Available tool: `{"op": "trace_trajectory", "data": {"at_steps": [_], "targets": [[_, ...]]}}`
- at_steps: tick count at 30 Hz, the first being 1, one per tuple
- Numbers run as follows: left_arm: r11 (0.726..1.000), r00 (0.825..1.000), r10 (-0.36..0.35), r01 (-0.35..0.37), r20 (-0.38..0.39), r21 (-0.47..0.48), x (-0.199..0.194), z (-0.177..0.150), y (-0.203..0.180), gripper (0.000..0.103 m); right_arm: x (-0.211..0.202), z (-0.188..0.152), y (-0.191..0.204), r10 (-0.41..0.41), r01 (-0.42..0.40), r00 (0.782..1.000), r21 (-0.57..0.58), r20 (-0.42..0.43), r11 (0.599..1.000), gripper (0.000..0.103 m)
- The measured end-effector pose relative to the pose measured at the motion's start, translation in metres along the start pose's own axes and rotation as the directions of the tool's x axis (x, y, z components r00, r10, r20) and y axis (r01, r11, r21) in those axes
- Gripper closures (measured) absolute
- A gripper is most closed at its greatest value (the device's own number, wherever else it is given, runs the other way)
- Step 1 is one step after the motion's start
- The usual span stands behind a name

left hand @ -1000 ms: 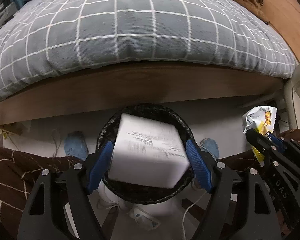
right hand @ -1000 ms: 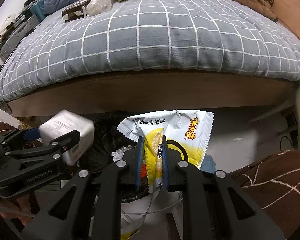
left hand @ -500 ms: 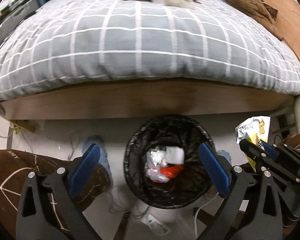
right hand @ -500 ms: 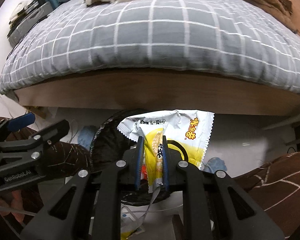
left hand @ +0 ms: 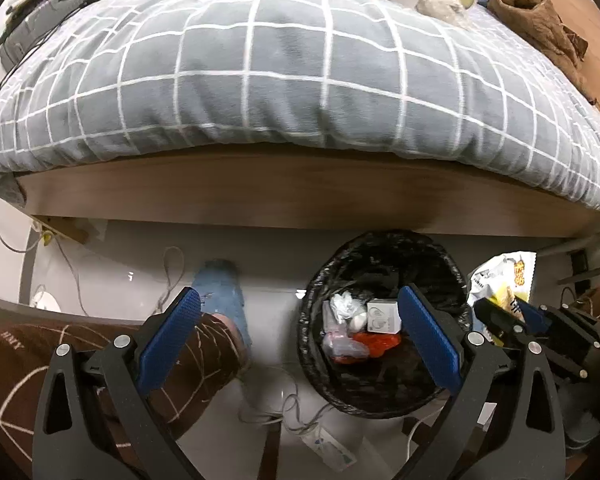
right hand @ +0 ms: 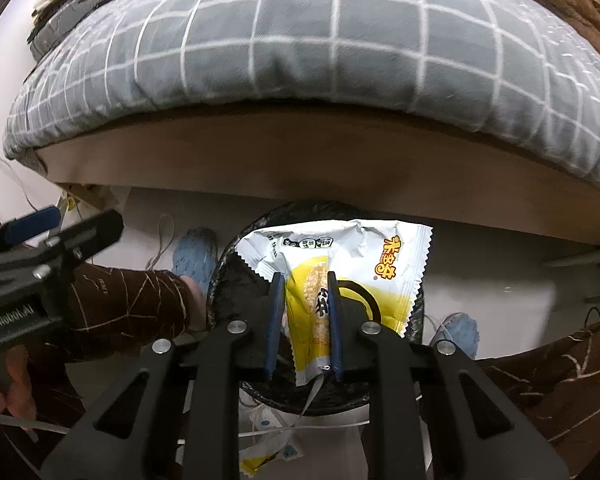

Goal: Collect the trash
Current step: 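Open the left tool over the bin while the right tool releases the yellow wrapper, then move both open tools back up over the remaining trash on the bed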

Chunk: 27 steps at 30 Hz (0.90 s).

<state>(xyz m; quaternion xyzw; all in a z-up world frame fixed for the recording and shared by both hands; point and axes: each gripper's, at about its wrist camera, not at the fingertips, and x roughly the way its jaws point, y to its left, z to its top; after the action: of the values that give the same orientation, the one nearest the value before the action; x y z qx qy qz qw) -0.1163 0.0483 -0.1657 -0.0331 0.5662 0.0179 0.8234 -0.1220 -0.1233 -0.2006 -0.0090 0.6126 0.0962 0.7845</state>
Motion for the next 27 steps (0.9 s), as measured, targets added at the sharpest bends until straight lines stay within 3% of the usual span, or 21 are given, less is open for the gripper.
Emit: {"op": "trace_trajectory", "data": {"at_steps": [15,27], "targets": [[1.0,1.0,-0.016,0.016,-0.014,-0.025,0.008,0.001,0.01,0.006,0.014,-0.004,0.008,-0.022,0.022,1.0,-0.018,0.004,1.0,0.043],[0.999,0.999,-0.025,0.027,0.044,-0.032,-0.017,0.007,0.008,0.006,-0.024,0.004,-0.007,-0.057,0.057,0.993,0.006,0.1,0.998,0.012]]}}
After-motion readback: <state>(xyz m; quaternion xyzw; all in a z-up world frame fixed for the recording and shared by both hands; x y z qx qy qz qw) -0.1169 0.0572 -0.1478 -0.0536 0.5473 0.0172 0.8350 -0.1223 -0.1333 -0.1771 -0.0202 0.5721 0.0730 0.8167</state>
